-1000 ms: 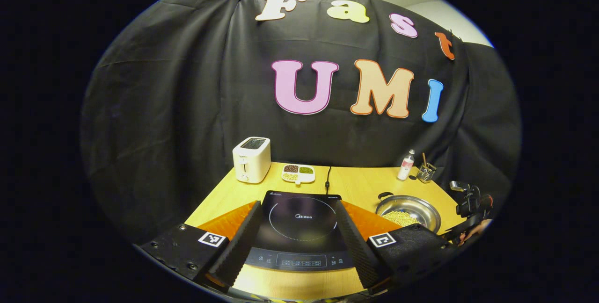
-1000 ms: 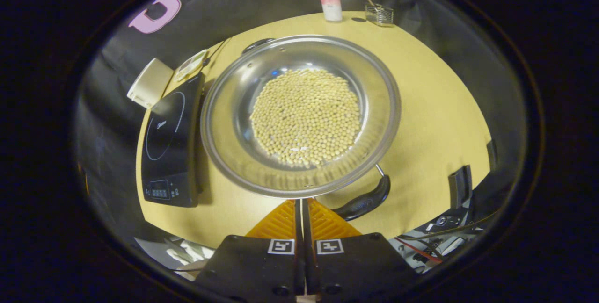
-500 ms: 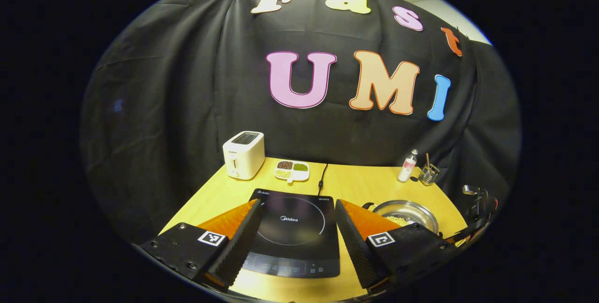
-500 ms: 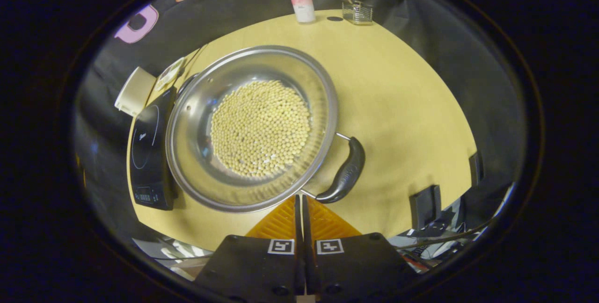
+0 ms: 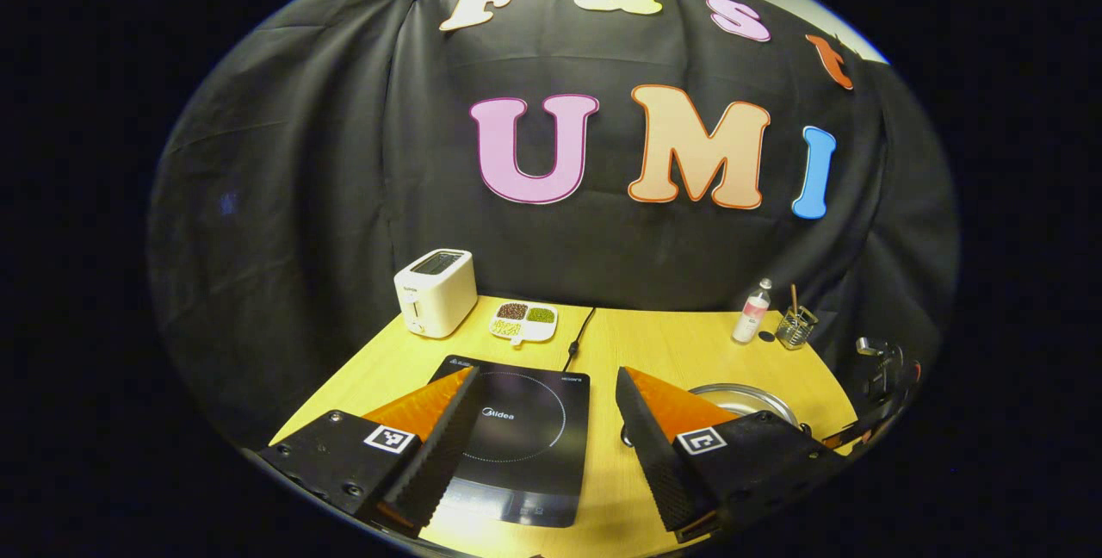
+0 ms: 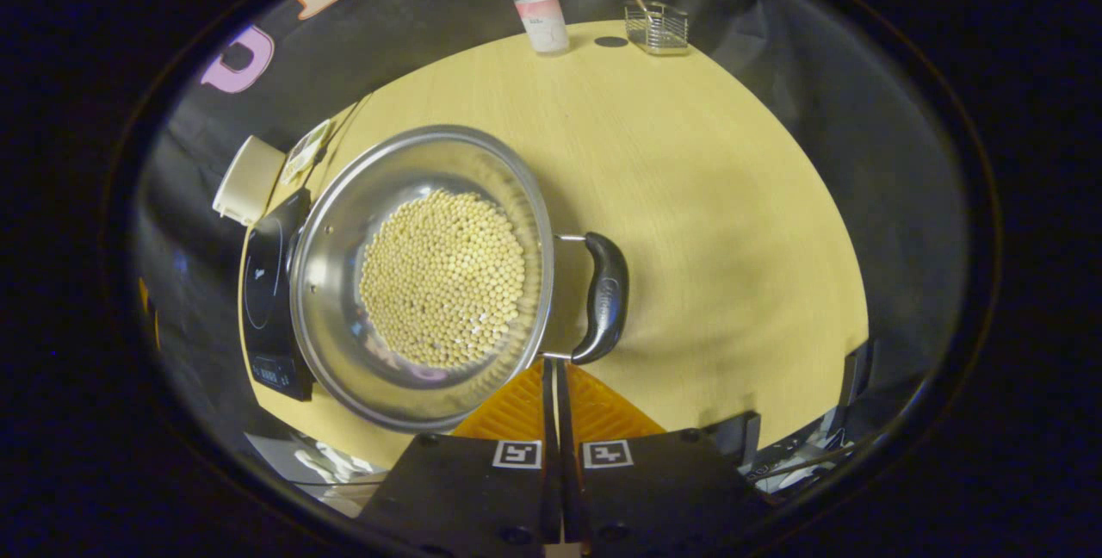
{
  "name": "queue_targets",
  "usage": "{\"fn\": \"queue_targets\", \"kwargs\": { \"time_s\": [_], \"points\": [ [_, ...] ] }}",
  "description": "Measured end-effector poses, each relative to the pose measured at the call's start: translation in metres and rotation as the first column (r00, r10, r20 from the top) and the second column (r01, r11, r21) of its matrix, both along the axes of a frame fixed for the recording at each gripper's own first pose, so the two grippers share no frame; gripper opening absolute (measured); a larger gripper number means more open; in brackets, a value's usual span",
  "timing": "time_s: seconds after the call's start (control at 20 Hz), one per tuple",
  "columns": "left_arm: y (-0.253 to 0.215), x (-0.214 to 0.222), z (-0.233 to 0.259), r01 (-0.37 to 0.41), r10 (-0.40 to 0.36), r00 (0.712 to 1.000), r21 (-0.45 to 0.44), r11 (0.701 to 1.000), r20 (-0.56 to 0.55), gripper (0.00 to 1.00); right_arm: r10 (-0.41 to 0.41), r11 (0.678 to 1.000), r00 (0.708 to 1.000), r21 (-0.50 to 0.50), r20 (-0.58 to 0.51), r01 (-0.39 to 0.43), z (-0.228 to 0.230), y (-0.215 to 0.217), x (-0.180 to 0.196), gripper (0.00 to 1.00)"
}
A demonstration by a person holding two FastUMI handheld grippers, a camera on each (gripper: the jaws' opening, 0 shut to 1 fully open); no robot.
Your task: First push the handle of the pot to place it horizontally, then grasp the pot with both hands and set it on the induction cooktop.
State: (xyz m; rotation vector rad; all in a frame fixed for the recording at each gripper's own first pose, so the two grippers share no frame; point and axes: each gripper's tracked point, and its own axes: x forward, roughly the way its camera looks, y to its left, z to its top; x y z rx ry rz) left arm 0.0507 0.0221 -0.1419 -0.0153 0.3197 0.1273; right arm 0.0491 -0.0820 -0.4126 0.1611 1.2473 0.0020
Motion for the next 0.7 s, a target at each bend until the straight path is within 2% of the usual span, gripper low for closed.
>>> {"fn": "queue_targets", "kwargs": {
  "time_s": [0.05,0.4,0.6,0.65,0.7],
  "points": [
    [-0.003,0.0,-0.002,-0.007,0.007,1.0,0.001,1.0,-0.006,0.95,0.004,1.0,1.0,0.009,0.001,-0.004,0.0,-0.002,0.005,0.04],
    [-0.018,-0.005,-0.007,-0.058,0.059,0.998,0.024,0.998,-0.028,0.95,0.031,0.998,0.999,0.062,0.01,-0.032,-0.002,-0.008,0.03,0.04],
    [-0.025,-0.008,-0.008,-0.071,0.072,0.997,0.053,0.996,-0.028,0.95,0.065,0.995,0.998,0.08,0.0,-0.065,0.0,-0.009,0.029,0.04],
    [-0.026,-0.008,-0.006,-0.073,0.075,0.997,0.058,0.996,-0.024,0.95,0.075,0.993,0.997,0.089,0.0,-0.075,0.0,-0.009,0.029,0.0],
    [-0.028,-0.009,-0.006,-0.076,0.078,0.997,0.06,0.995,-0.024,0.95,0.081,0.993,0.997,0.09,0.002,-0.081,0.001,-0.011,0.025,0.07]
  ]
}}
